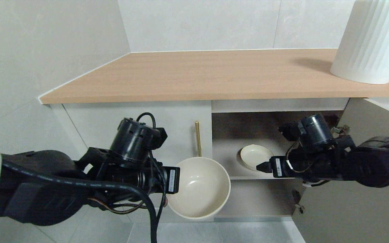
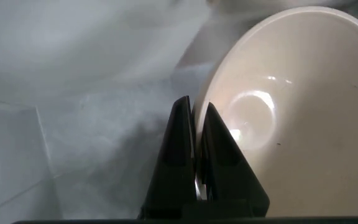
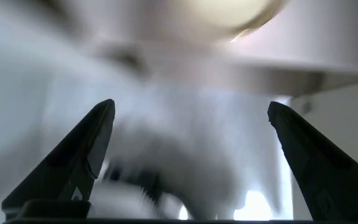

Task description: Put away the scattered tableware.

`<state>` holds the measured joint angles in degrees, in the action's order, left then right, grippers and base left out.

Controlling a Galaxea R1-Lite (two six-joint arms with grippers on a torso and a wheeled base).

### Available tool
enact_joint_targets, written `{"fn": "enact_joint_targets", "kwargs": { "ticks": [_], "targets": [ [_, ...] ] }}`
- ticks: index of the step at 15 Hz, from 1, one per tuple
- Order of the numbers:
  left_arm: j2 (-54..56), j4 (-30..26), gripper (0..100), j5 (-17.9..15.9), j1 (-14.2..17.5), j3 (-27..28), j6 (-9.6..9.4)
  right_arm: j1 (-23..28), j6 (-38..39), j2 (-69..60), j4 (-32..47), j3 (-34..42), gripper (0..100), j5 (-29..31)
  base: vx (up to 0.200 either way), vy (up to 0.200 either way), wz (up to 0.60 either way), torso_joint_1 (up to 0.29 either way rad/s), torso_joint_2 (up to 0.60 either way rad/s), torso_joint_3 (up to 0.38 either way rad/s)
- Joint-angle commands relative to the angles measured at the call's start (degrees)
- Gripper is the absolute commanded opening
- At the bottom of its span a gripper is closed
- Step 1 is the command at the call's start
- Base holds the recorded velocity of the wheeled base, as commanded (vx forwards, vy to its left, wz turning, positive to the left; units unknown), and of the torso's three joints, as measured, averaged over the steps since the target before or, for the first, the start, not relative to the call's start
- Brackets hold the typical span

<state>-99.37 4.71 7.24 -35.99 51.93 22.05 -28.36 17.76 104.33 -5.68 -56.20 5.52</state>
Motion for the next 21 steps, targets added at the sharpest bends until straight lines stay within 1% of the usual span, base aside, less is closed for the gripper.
{"fn": "enact_joint_targets", "kwargs": {
  "ticks": [1, 2, 3, 5, 6, 10, 12, 14, 17, 18, 21],
  "targets": [
    [-3.82, 0.04, 0, 0.32, -2.07, 0.1, 0.01, -5.04, -0.54, -11.6, 5.86, 0.83, 100, -4.12, 0.0, 0.0, 0.0, 0.0, 0.0, 0.0],
    [-4.61, 0.13, 0, 0.32, -3.12, 0.28, -0.08, -9.53, -0.54, -13.01, 9.11, 0.92, 100, -4.64, 0.0, 0.0, 0.0, 0.0, 0.0, 0.0],
    [-4.61, 0.13, 0, 0.32, -3.56, 0.45, -0.17, -11.9, -0.54, -13.01, 10.08, 1.0, 100, -4.38, 0.0, 0.0, 0.0, 0.0, 0.0, 0.0],
    [-4.26, 0.13, 0, 0.32, -3.92, 0.45, -1.57, -14.62, -0.54, -11.69, 10.43, 1.27, 100, -4.38, 0.0, 0.0, 0.0, 0.0, 0.0, 0.0],
    [-4.35, 0.13, 0, 0.32, -4.18, 0.45, -1.57, -15.41, -0.45, -10.55, 10.43, 1.27, 100, -4.38, 0.0, 0.0, 0.0, 0.0, 0.0, 0.0],
    [-3.99, 0.13, 0, 0.32, -4.88, 0.45, -1.57, -16.12, 0.26, -4.75, 9.9, 0.83, 100, -4.2, 0.0, 0.0, 0.0, 0.0, 0.0, 0.0],
    [-4.08, 0.3, 0, 0.32, -4.88, 0.45, -1.57, -16.12, 0.7, -3.87, 9.11, 0.74, 100, -4.29, 0.0, 0.0, 0.0, 0.0, 0.0, 0.0],
    [-4.08, 1.53, 0, 0.32, -5.41, 0.1, -1.4, -16.12, 1.13, -3.34, 8.32, 0.74, 100, -4.29, 0.0, 0.0, 0.0, 0.0, 0.0, 0.0],
    [-4.26, 1.62, 0, 0.32, -6.2, 0.1, -1.31, -16.47, 1.49, -2.64, 8.05, -0.05, 100, -4.2, 0.0, 0.0, 0.0, 0.0, 0.0, 0.0],
    [-4.35, 1.62, 0, 0.32, -6.2, 0.01, -1.31, -16.38, 2.37, -2.46, 7.35, -0.14, 0, -4.03, 0.0, 0.0, 0.0, 0.0, 0.0, 0.0],
    [-4.52, 1.62, 0, 0.32, -6.2, -0.16, -1.31, -16.47, 3.86, -2.2, 6.12, 0.04, 0, -3.5, 0.0, 0.0, 0.0, 0.0, 0.0, 0.0]
  ]
}}
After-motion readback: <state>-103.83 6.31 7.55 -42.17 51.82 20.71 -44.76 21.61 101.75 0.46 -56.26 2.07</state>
